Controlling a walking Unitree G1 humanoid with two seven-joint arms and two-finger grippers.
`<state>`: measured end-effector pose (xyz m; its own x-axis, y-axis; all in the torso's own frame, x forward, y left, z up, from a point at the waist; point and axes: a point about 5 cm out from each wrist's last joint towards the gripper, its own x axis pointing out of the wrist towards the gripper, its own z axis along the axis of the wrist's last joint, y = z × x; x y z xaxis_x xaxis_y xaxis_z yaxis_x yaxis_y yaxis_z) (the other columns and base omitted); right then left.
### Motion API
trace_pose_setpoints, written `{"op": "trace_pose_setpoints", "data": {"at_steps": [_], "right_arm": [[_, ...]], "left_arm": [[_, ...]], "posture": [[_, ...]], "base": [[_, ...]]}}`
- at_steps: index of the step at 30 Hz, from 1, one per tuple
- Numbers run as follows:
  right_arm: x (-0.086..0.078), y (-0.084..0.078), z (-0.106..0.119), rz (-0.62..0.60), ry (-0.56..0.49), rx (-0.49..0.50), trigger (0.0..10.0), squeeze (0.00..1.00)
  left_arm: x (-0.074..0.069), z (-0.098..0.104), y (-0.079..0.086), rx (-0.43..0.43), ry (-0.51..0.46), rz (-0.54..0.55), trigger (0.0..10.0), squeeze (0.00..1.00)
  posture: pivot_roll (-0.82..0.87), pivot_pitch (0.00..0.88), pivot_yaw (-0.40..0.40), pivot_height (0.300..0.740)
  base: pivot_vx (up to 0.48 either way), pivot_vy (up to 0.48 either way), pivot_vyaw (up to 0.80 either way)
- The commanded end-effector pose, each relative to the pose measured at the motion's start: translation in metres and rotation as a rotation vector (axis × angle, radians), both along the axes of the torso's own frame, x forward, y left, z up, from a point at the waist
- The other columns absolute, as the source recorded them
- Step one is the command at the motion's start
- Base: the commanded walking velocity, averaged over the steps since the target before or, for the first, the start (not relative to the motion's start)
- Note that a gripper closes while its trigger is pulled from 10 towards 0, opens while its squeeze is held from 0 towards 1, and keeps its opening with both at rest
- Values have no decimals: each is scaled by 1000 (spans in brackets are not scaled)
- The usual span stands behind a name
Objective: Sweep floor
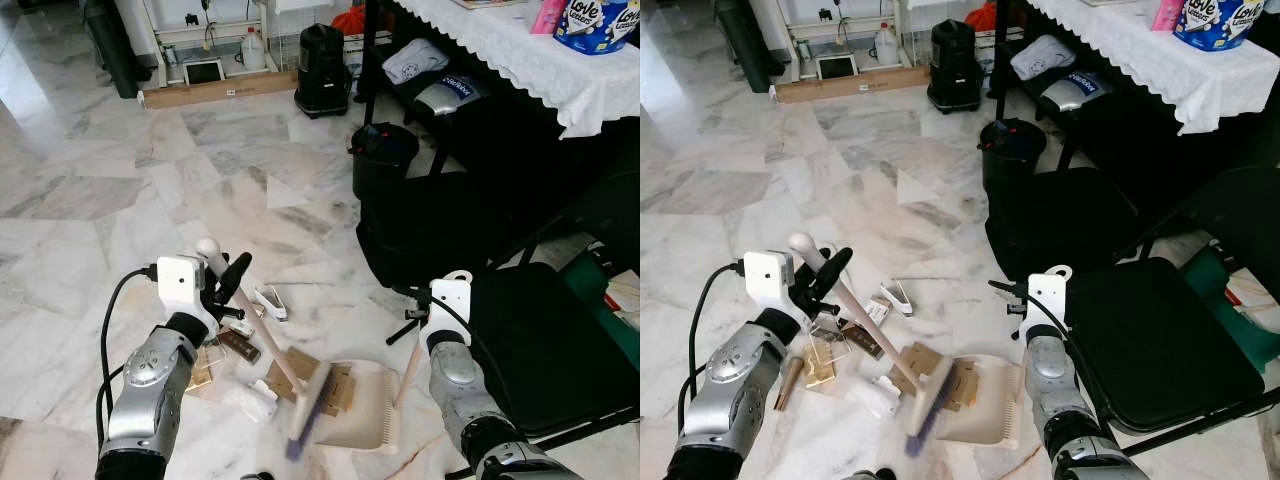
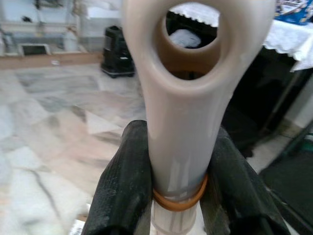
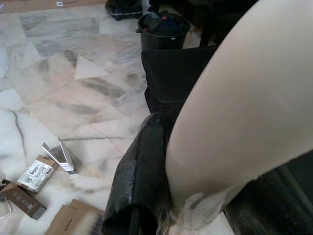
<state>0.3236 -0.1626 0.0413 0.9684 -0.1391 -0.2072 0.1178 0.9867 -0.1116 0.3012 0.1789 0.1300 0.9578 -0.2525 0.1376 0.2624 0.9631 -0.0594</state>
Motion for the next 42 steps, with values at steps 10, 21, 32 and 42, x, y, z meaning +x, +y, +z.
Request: {"op": "trace_pose_setpoints", "data": {"at_steps": [10,21,32,42], "right_arm": [[-2,0,-4,2,21,-7,10000,0],[-2,1,-3,6,15,-4,10000,0],[-2,2,-3,14,7,2,10000,0],[-2,1,-2,15,-4,3,10000,0]], "left_arm": [[3,29,14,90,-149,120,10000,0],[10,3,0,180,-108,137,10000,0],[21,-24,-2,179,-18,145,10000,0],[30,-35,-2,186,35,157,10000,0]], "posture": [[114,146,4,740],[105,153,4,740],[96,153,5,740],[71,145,7,740]], "base": [[0,0,0],[0,0,0],[0,0,0],[0,0,0]]}}
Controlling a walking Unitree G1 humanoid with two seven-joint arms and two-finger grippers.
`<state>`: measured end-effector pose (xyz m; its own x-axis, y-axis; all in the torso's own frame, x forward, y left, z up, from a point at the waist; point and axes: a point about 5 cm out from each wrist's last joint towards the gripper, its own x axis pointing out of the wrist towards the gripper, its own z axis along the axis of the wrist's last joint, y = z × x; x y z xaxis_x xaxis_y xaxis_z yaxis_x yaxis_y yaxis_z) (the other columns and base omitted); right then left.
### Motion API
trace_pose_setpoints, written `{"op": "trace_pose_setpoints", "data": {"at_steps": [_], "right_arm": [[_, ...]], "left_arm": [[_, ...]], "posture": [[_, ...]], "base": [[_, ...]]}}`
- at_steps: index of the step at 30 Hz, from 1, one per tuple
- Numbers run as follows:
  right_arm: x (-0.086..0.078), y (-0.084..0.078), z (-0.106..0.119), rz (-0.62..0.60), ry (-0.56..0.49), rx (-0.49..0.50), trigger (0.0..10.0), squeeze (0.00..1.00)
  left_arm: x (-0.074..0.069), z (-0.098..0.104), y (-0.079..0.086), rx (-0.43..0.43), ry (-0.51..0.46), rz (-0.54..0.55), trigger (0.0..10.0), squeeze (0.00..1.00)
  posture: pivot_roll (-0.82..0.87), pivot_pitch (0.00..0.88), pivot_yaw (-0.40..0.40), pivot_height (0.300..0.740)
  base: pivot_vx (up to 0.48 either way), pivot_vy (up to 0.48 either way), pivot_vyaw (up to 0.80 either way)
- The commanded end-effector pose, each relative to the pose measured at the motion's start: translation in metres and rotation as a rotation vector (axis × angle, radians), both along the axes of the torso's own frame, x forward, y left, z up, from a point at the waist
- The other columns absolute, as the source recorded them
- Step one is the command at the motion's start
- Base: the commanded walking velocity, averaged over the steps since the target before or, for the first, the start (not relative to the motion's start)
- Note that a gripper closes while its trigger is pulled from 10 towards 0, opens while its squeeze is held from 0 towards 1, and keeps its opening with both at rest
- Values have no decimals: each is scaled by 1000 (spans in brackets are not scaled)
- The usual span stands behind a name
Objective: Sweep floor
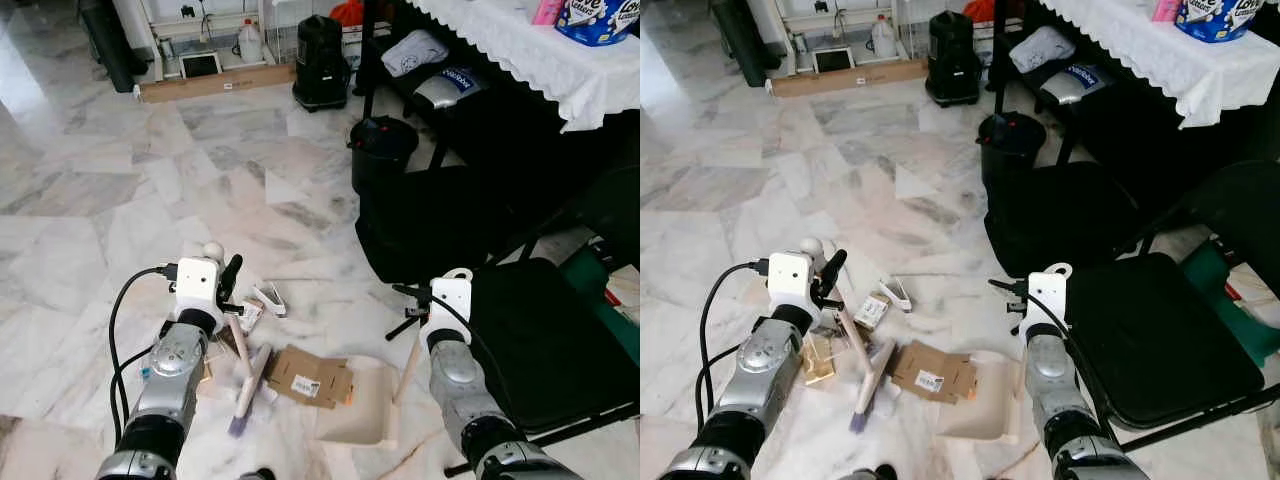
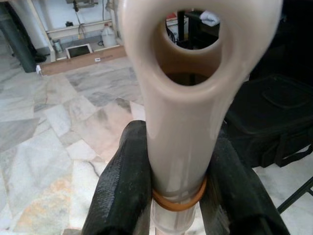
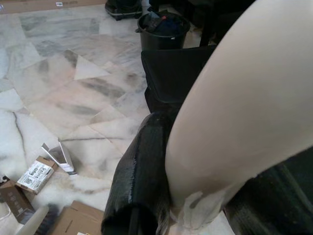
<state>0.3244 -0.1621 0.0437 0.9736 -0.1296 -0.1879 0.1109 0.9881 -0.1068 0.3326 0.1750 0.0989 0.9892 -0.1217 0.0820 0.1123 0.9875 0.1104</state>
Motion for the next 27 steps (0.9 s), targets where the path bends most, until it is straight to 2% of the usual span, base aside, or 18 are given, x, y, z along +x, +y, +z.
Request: {"op": "trace_pose_setpoints", "data": {"at_steps": [1,5,8,17,27], "right_arm": [[-3,0,-4,6,16,0,10000,0],[-3,0,-4,7,14,0,10000,0],[-3,1,-4,10,13,2,10000,0],[-3,3,-4,18,13,6,10000,0],[-2,4,-4,22,14,10,10000,0]], "left_arm": [[0,-4,1,9,10,3,10000,0],[3,-6,-1,-8,27,-31,10000,0],[5,-7,-3,-86,46,-62,10000,0],[6,-9,-8,-180,88,-174,10000,0],[5,-1,-7,-232,66,-243,10000,0]], "posture": [[67,144,7,740],[66,140,6,740],[65,135,6,740],[69,131,7,740],[80,138,6,740]], "base": [[0,0,0],[0,0,0],[0,0,0],[0,0,0],[0,0,0]]}}
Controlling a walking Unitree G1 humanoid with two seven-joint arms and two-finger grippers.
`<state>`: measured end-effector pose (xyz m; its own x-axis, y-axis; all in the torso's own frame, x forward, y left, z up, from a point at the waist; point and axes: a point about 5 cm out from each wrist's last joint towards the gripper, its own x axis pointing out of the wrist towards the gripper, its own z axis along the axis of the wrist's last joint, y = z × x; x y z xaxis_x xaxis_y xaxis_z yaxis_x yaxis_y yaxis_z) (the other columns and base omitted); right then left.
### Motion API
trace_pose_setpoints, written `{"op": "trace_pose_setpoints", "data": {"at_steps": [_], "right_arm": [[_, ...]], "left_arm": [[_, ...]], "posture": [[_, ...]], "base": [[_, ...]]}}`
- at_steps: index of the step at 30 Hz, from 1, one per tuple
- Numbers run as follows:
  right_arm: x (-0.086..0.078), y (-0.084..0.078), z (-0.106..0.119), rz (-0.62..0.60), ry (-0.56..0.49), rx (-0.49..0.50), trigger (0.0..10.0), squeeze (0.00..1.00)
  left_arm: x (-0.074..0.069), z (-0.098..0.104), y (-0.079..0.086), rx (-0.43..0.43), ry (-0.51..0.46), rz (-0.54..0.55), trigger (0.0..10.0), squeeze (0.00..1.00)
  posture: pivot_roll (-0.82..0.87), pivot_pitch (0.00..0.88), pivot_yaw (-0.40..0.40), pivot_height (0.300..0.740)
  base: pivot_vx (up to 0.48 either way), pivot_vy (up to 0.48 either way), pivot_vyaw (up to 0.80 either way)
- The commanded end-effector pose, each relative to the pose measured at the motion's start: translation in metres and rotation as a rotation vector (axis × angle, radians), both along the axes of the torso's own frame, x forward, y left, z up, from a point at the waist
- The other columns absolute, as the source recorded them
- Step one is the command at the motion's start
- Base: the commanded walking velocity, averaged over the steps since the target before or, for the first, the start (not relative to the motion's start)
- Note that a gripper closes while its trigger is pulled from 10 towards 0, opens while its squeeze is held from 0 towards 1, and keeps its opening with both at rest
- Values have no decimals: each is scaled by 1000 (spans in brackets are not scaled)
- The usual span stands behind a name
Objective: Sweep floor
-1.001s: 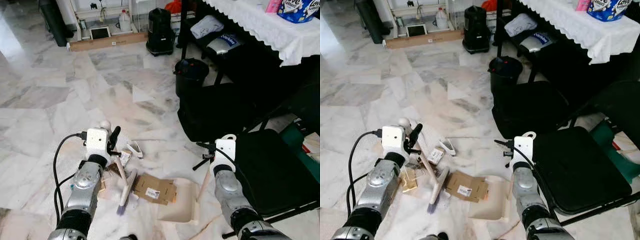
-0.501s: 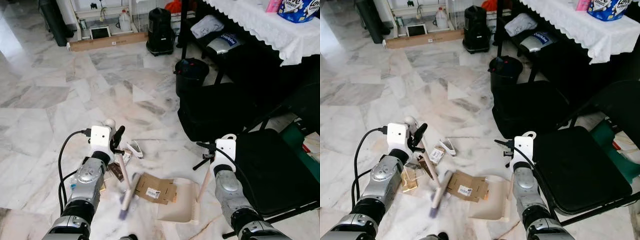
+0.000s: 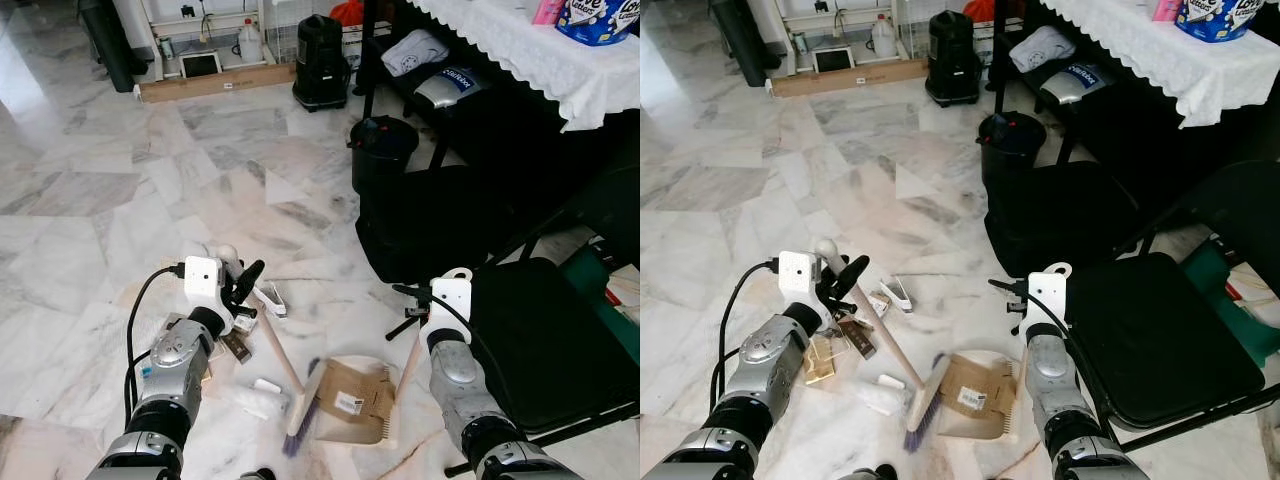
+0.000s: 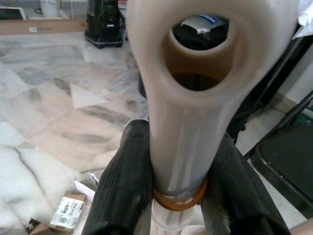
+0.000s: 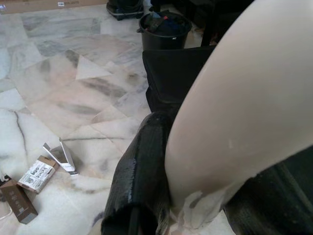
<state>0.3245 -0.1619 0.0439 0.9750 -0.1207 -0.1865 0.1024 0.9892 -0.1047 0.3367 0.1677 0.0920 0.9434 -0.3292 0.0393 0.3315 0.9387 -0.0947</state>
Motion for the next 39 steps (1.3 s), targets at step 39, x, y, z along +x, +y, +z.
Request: {"op": "trace_pose_setpoints", "data": {"at_steps": [39], "right_arm": [[10,4,30,22,-185,134,10000,0]], "left_arm": [[-28,83,14,80,-396,240,10000,0]], "posture": [[104,123,4,740]], "base": [[0,0,0]]}}
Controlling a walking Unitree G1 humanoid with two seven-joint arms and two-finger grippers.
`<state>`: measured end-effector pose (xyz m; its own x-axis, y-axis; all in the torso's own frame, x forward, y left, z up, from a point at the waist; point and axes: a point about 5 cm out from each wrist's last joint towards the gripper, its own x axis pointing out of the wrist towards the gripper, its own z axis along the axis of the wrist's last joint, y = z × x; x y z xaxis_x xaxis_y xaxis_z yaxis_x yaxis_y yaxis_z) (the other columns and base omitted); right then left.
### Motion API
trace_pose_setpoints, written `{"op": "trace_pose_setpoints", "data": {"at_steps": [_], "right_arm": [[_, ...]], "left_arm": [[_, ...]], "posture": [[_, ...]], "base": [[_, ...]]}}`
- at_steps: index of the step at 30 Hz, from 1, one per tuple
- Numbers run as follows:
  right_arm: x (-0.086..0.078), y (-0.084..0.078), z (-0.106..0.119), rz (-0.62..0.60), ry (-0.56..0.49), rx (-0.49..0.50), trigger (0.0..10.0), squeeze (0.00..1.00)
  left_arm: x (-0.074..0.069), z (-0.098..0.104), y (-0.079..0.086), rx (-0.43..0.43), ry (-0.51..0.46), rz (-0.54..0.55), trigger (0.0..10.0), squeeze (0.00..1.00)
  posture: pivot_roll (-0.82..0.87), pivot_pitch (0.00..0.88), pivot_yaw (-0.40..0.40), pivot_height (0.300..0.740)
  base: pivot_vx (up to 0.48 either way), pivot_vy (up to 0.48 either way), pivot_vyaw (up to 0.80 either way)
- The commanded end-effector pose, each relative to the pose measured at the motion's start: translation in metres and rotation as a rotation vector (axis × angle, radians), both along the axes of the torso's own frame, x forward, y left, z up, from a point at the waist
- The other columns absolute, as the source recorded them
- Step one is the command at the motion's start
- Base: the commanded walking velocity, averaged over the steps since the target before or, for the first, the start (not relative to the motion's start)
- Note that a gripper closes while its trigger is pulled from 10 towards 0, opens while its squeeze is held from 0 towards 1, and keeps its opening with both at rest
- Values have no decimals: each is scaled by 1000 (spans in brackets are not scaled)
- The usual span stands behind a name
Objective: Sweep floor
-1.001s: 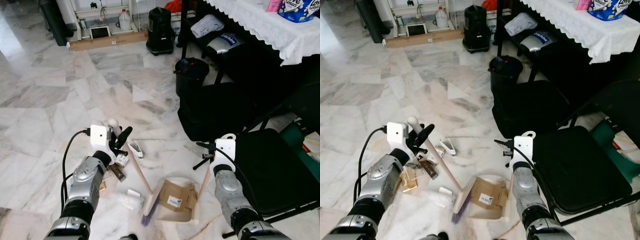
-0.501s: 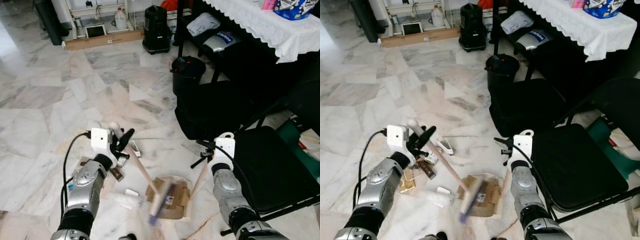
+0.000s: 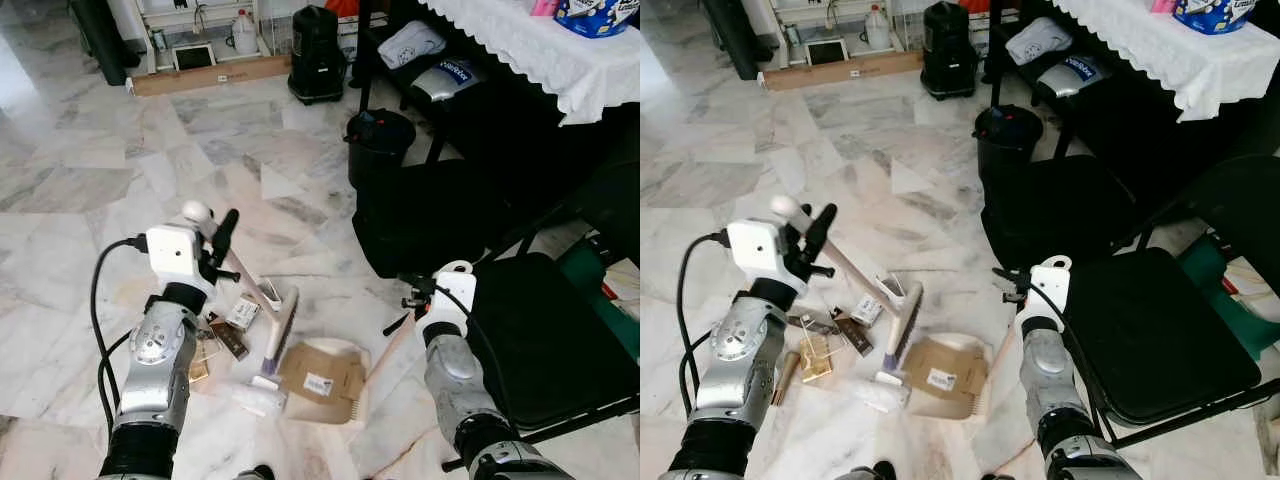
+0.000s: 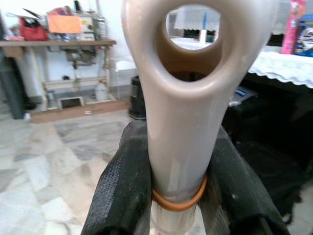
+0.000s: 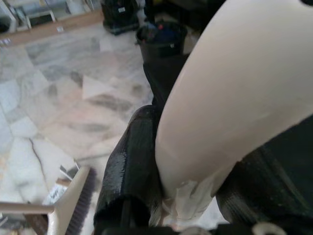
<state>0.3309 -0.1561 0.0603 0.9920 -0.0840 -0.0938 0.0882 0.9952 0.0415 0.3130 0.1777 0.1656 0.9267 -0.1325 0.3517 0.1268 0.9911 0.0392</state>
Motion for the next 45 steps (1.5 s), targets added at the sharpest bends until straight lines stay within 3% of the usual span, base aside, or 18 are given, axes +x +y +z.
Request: {"op": "trace_pose_setpoints", "data": {"at_steps": [1,7,17,22,32,45], "right_arm": [[4,-2,16,7,-98,-2,10000,0],[5,0,32,20,-177,7,10000,0],[-3,-4,57,10,-282,18,10000,0],[-7,-9,61,-4,-298,12,10000,0],[-21,-15,59,-30,-276,-22,10000,0],[-31,-17,60,-62,-261,-27,10000,0]], "left_arm": [[-5,10,6,37,-56,41,10000,0],[-9,6,6,124,-57,90,10000,0],[-21,-16,4,114,-2,144,10000,0],[-22,-24,3,102,16,161,10000,0],[-16,-24,-3,111,15,113,10000,0],[-18,-31,-1,119,35,106,10000,0]], "posture": [[102,118,6,740],[96,92,9,740],[91,42,2,740],[86,0,-8,740],[79,0,12,740],[76,0,28,740]], "base": [[0,0,0],[0,0,0],[0,0,0],[0,0,0],[0,0,0],[0,0,793]]}}
